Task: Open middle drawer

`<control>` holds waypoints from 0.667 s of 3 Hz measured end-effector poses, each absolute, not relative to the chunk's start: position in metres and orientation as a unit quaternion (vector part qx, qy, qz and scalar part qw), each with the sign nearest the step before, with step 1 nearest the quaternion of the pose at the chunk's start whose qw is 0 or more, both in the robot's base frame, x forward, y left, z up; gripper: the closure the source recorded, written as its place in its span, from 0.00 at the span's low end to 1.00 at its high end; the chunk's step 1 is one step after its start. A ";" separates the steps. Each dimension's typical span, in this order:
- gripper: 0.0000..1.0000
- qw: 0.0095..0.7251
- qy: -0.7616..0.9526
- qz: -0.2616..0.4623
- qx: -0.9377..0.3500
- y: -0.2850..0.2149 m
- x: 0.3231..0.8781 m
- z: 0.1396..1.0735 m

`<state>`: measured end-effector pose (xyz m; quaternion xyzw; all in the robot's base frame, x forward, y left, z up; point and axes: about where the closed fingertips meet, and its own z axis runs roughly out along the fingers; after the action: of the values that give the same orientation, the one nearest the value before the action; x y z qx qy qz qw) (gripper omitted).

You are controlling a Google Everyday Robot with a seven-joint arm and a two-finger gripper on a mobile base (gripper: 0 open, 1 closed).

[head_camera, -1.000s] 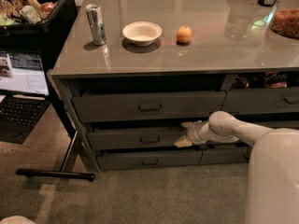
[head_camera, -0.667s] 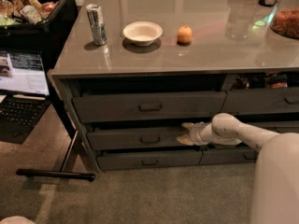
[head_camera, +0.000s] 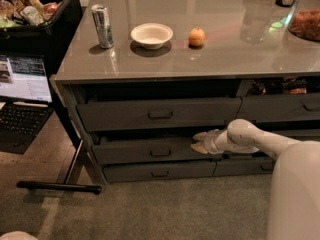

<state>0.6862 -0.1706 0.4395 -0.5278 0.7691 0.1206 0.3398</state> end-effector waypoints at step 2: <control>1.00 0.344 0.770 0.124 -0.523 -0.174 0.677 0.440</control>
Offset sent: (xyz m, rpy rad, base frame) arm -0.0829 -0.0317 -0.0098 0.0896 -0.0198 -0.0548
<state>0.6767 -0.1736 0.4402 -0.5233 0.7696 0.1238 0.3442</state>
